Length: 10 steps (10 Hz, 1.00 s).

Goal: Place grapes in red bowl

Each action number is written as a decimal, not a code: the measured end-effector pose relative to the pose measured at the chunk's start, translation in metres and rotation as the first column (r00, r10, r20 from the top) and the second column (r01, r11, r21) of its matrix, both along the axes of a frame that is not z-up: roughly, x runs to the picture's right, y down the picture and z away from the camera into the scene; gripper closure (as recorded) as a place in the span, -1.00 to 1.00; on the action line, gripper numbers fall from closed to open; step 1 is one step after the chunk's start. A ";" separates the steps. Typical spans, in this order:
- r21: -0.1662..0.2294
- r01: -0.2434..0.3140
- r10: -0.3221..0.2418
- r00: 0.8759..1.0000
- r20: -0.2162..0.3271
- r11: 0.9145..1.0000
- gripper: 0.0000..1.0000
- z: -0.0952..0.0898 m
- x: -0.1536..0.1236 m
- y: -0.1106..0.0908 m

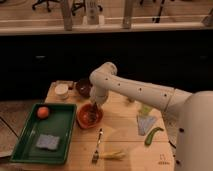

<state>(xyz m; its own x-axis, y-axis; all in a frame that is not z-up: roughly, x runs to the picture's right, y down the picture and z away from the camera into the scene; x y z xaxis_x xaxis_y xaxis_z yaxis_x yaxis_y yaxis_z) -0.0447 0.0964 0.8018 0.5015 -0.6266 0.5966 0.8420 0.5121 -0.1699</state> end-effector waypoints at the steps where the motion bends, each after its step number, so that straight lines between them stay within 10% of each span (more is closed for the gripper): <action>1: -0.001 0.005 -0.005 1.000 0.006 1.000 0.89 0.000 0.000 0.001; 10: -0.002 0.046 -0.046 0.998 0.053 0.999 0.89 0.002 -0.003 0.004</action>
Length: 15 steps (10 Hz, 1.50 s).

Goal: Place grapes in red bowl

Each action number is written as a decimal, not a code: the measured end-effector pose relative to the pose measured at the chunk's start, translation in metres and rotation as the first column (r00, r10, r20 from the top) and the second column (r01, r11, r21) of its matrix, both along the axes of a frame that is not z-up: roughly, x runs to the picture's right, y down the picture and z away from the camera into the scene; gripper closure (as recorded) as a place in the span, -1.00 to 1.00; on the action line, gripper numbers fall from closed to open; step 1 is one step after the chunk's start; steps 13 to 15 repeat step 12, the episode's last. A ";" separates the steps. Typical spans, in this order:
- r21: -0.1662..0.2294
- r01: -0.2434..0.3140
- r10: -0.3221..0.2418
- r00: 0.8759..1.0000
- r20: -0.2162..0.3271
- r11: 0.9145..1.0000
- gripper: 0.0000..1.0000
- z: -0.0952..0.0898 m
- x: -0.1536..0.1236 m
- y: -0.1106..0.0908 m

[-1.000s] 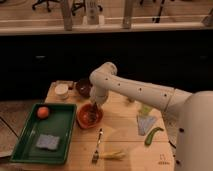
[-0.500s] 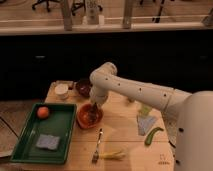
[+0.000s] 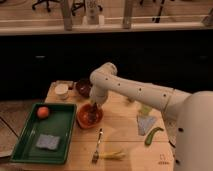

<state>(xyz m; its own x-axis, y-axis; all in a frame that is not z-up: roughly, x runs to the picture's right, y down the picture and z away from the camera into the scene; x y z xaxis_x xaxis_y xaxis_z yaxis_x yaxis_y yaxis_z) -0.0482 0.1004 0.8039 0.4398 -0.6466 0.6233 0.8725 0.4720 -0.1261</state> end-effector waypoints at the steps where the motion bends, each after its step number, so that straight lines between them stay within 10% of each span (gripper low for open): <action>1: 0.001 0.003 -0.003 1.000 0.005 1.000 0.89 0.000 0.000 0.000; 15: 0.002 0.029 -0.030 0.998 0.056 1.000 0.66 0.001 -0.004 0.003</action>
